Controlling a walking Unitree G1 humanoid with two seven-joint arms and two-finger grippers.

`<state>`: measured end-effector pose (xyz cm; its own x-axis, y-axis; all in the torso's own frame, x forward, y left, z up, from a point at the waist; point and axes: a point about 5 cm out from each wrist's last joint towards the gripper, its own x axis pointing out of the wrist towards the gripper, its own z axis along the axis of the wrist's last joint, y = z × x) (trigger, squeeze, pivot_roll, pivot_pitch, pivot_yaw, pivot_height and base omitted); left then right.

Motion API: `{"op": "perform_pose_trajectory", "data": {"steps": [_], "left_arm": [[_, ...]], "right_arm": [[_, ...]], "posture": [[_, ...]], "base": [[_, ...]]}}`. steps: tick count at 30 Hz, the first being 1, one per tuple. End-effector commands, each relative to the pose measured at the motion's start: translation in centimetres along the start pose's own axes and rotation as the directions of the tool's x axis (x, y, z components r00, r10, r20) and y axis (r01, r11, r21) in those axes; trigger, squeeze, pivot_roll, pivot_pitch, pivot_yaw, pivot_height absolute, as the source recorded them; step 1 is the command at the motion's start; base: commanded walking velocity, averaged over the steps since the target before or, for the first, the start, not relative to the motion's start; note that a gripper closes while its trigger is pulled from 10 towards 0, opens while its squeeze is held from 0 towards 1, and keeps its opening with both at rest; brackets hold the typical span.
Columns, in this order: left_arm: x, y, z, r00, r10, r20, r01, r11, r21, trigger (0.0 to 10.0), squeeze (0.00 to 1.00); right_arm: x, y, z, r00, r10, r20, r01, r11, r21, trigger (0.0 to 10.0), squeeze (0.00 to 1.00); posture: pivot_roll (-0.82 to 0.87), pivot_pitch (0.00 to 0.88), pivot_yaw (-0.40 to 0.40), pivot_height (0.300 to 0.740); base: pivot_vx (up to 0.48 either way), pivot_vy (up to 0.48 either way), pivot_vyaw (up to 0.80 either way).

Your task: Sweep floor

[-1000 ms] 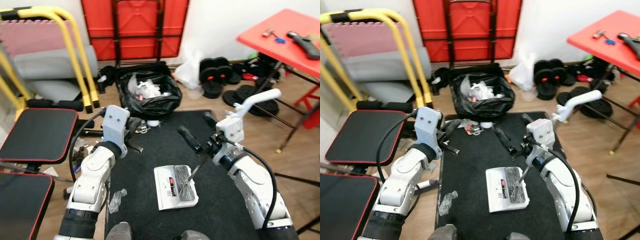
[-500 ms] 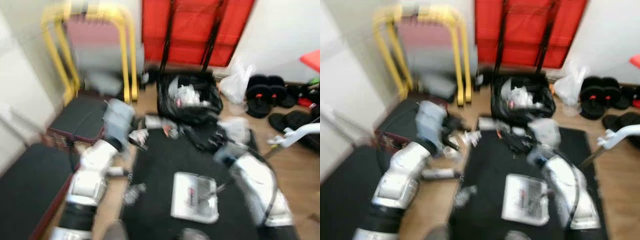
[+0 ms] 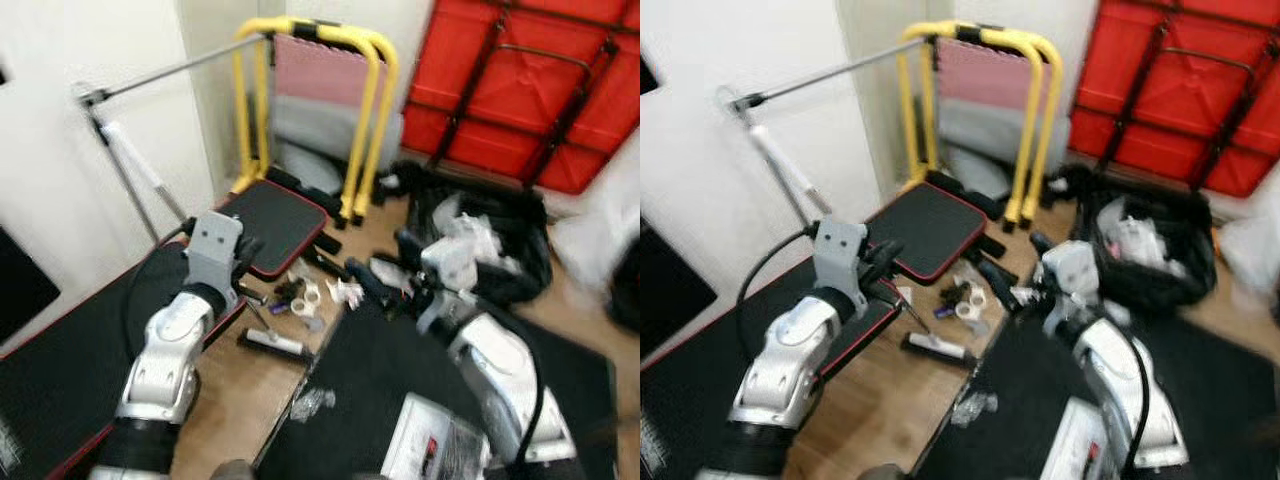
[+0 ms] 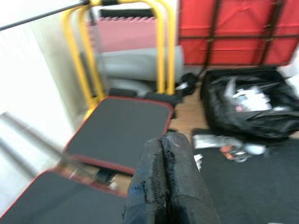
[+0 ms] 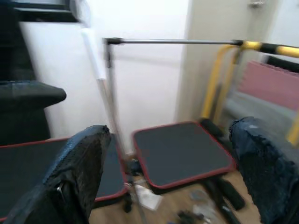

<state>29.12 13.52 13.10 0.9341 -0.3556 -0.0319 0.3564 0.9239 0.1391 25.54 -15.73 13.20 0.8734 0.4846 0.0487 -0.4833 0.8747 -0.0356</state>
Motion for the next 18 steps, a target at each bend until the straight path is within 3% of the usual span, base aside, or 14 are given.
{"op": "perform_pose_trajectory", "data": {"steps": [1, 8, 18], "left_arm": [[0.07, -0.34, -0.17, 1.000, -0.007, -0.007, 0.007, 1.000, -0.001, 10.0, 0.00], [-0.01, -0.29, -0.17, 1.000, -0.007, -0.006, 0.007, 1.000, -0.003, 10.0, 0.00], [-0.04, -0.37, 0.03, 1.000, -0.014, 0.007, 0.014, 1.000, -0.001, 10.0, 0.00]], "right_arm": [[-0.13, -0.39, -0.03, 1.000, -0.018, -0.002, 0.018, 1.000, -0.003, 10.0, 0.00], [-0.16, -0.68, 0.10, 0.999, -0.038, 0.007, 0.038, 0.999, 0.000, 10.0, 0.00], [-0.20, -1.22, 0.37, 0.997, -0.073, 0.017, 0.073, 0.997, -0.011, 10.0, 0.00]], "posture": [[-0.16, 0.014, -0.124, 0.740], [-0.16, 0.017, -0.129, 0.740], [-0.16, 0.018, -0.135, 0.740]], "base": [[0.000, 0.000, 0.79], [0.000, 0.000, 0.78], [0.000, 0.000, 0.08]]}}
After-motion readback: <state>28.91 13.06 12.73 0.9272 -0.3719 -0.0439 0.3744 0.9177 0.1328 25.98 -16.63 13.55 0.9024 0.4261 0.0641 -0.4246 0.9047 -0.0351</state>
